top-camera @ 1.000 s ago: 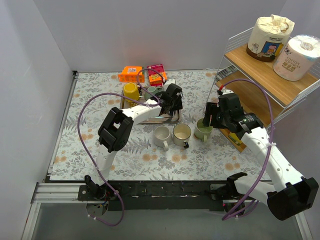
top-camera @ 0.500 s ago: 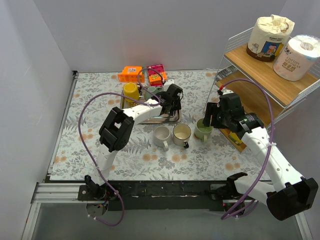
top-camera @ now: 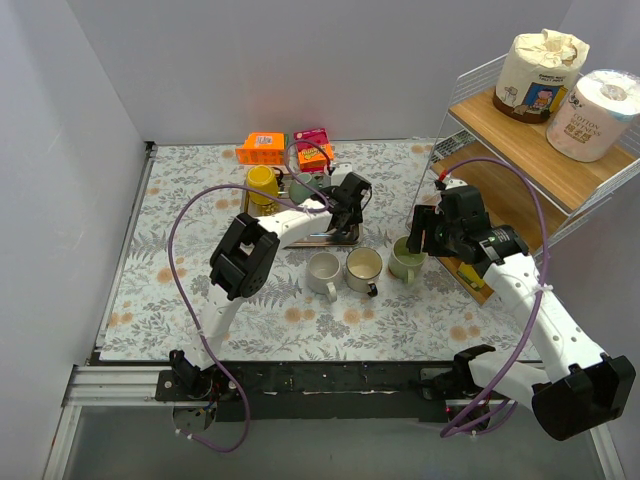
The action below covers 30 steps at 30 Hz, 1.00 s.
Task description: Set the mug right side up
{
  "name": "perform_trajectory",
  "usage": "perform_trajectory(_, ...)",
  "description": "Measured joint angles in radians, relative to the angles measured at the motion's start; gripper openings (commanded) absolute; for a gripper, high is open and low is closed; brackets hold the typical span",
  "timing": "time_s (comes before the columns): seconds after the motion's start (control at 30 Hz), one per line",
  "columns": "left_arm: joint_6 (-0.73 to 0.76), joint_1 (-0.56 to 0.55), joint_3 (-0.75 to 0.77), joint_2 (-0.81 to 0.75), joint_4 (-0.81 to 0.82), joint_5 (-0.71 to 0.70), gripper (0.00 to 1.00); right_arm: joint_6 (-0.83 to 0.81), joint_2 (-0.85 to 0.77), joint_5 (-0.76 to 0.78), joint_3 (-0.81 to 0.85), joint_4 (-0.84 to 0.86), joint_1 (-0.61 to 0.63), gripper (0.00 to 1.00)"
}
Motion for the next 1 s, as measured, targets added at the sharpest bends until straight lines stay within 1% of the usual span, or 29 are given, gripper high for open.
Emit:
perform_trajectory(0.17, -0.010, 0.000, 0.007, 0.000, -0.013, -0.025, 0.34, -0.005, 0.006, -0.008, 0.000, 0.000, -0.006, 0.72)
perform_trajectory(0.43, -0.025, -0.001, 0.007, 0.000, -0.021, -0.042, 0.20, -0.020, 0.013, -0.027, 0.000, 0.004, -0.015, 0.72)
perform_trajectory(0.53, -0.027, -0.003, 0.007, 0.000, -0.022, -0.045, 0.09, -0.023, 0.013, -0.031, 0.000, 0.006, -0.017, 0.72)
perform_trajectory(0.57, -0.027, -0.003, 0.007, 0.000, -0.024, -0.048, 0.00, -0.023, 0.013, -0.032, 0.000, 0.006, -0.018, 0.72)
perform_trajectory(0.87, -0.029, -0.004, 0.000, -0.006, -0.022, -0.056, 0.00, -0.022, 0.013, -0.045, 0.000, 0.009, -0.019, 0.71)
perform_trajectory(1.0, -0.029, -0.003, -0.050, -0.045, -0.026, -0.052, 0.00, -0.021, 0.013, -0.063, 0.000, 0.023, -0.019, 0.71)
